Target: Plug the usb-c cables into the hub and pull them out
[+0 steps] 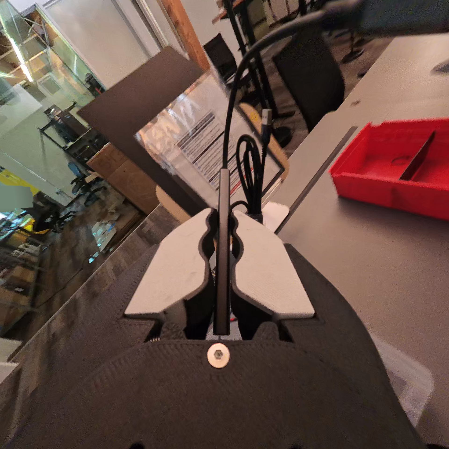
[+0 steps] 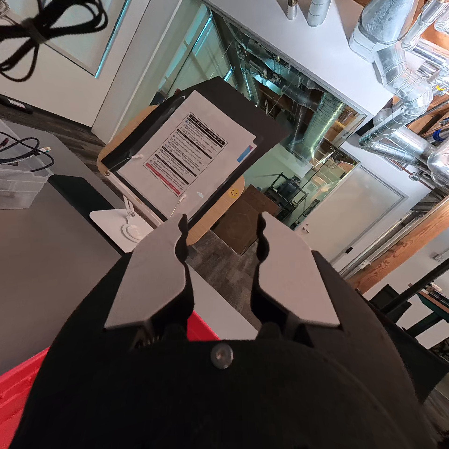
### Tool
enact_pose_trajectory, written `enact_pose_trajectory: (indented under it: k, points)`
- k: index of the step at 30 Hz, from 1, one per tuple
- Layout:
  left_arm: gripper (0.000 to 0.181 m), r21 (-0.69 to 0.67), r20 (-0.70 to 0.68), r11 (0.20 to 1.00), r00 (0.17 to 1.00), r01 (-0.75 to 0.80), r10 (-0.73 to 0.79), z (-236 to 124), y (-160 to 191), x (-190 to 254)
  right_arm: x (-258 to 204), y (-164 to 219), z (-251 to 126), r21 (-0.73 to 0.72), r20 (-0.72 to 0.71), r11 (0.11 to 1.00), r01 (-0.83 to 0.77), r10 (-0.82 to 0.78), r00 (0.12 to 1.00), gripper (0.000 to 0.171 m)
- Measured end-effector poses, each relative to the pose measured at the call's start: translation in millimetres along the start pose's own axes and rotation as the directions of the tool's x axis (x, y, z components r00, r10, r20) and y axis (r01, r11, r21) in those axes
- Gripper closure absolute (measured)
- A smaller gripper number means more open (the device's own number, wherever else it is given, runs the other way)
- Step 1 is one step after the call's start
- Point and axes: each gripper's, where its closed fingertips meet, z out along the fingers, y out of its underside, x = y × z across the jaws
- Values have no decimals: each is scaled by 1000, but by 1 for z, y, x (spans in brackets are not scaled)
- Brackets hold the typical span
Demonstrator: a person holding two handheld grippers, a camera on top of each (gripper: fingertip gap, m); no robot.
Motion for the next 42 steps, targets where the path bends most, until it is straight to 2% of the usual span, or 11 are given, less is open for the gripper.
enact_pose_trajectory:
  k: [8, 12, 16, 19, 21, 23, 25, 29, 32, 36, 42]
  points:
    - [173, 139, -213, 969, 961, 207, -175, 5, -66, 69, -12, -3, 1, 14, 73, 997, -79, 78, 994, 117]
    - [173, 184, -363, 910, 886, 371, -288, 16, -73, 116, -41, -29, 5, 92, 247, 959, -267, 238, 939, 119]
    - [173, 211, -473, 810, 783, 547, -405, 29, -60, 144, -65, -92, -14, 212, 495, 816, -537, 384, 780, 131]
    - [173, 196, -541, 719, 685, 667, -488, 40, -41, 153, -79, -127, -33, 252, 628, 721, -646, 386, 676, 153]
    - [173, 176, -577, 665, 623, 726, -528, 47, -27, 156, -99, -140, -37, 171, 732, 664, -728, 409, 545, 161]
    - [174, 156, -600, 614, 568, 774, -564, 55, -13, 156, -134, -142, -31, -35, 812, 643, -765, 464, 353, 163]
    - [174, 130, -623, 571, 515, 810, -589, 61, -1, 157, -169, -138, -16, -199, 811, 616, -762, 541, 225, 163]
    - [174, 108, -630, 557, 490, 823, -602, 74, 16, 162, -225, -104, 34, -370, 652, 525, -766, 734, 188, 158]
    - [174, 91, -632, 572, 491, 816, -600, 81, 21, 169, -245, -87, 50, -446, 594, 421, -790, 799, 91, 157]
    - [173, 73, -668, 554, 453, 829, -590, 81, 18, 175, -246, -67, 67, -393, 535, 391, -832, 833, 139, 155]
    - [173, 75, -688, 584, 466, 808, -556, 80, 10, 188, -211, -77, 66, -250, 634, 172, -953, 773, -27, 148]
